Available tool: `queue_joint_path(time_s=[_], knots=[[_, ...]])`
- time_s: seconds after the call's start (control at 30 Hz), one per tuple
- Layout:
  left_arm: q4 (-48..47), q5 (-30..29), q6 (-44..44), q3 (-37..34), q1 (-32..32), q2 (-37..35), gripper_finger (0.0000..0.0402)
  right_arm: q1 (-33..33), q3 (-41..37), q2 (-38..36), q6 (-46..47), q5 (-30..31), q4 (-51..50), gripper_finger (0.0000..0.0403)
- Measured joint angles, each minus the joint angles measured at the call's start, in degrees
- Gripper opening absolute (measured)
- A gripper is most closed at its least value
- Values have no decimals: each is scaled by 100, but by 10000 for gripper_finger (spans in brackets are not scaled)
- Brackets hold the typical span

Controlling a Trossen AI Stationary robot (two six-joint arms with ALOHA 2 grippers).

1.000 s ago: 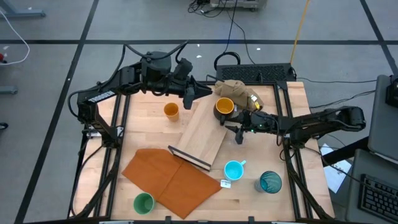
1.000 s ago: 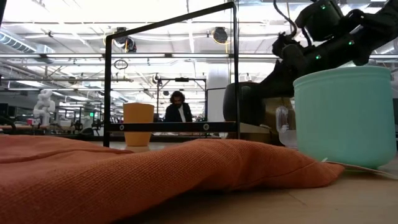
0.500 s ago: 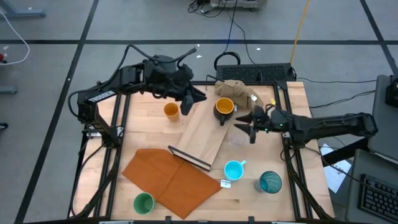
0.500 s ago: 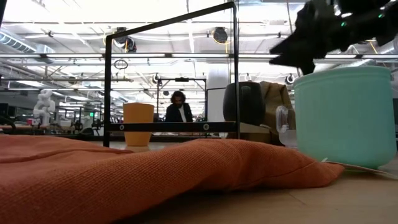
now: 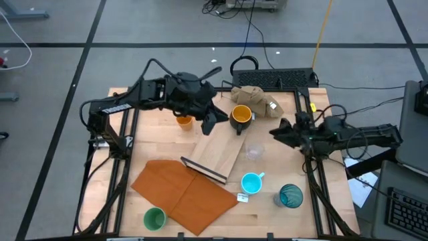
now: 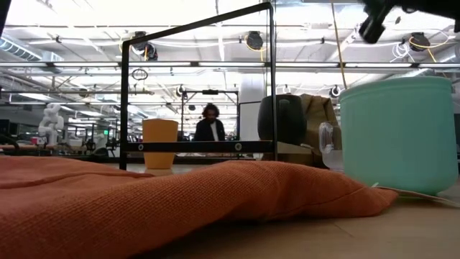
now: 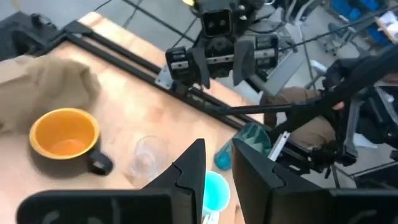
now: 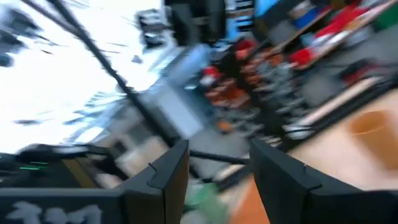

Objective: Stack small to large cups/mugs on shelf
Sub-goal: Put the blue cup on the shelf

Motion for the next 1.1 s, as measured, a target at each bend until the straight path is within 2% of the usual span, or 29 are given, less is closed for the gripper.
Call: queue_joint_path(time_s=[0.07,0.4,0.53,0.67,0.73,0.9,1.1], knots=[[-22,8,-77,0,-57,67,76,131,2,-120,305,-254,-69,160],[374,17,-367,1,-395,308,76,1073,0,-249,1083,-592,-265,160],[383,-118,-478,4,-448,346,76,1478,180,-179,957,-521,-298,160],[402,-316,-571,4,-477,337,76,1852,855,92,364,-234,-397,159],[401,-384,-627,2,-478,336,76,2024,1405,317,93,-218,-1021,154],[401,-447,-840,3,-477,336,76,2510,2948,1192,-397,-69,-3337,132],[493,-449,-835,2,-481,336,76,3028,4432,2406,-287,77,-5599,123]])
